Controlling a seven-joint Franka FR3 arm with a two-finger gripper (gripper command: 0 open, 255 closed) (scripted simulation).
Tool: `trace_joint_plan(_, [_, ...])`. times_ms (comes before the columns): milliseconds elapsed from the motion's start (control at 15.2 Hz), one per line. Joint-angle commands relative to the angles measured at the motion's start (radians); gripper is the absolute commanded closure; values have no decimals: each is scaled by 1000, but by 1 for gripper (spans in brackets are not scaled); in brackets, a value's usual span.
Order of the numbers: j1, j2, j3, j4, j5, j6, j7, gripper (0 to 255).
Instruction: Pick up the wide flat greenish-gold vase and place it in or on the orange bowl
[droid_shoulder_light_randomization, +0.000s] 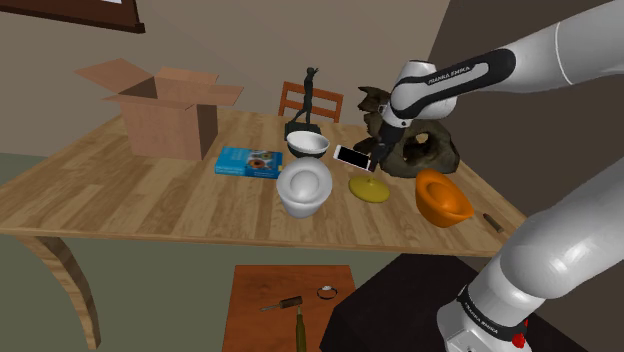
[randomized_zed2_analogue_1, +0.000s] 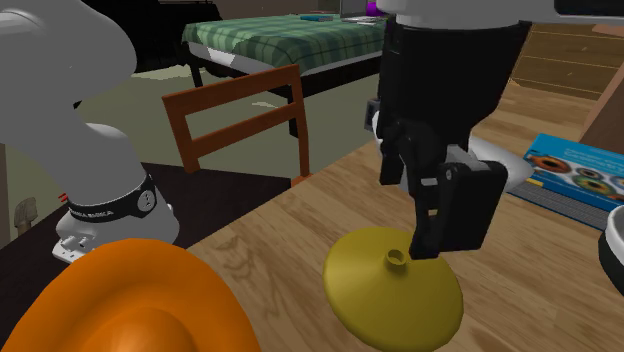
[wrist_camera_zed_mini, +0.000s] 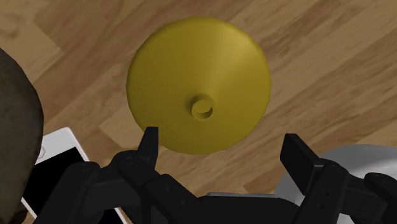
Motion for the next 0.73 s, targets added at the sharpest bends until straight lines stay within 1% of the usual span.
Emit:
trace_joint_plan(0, [1, 43, -10, 11, 14, 38, -26, 0])
trace_joint_plan(462, [6, 113, -11, -29, 35, 147, -40, 0])
trace_joint_plan(660, [6, 113, -11, -29, 35, 147, -40, 0])
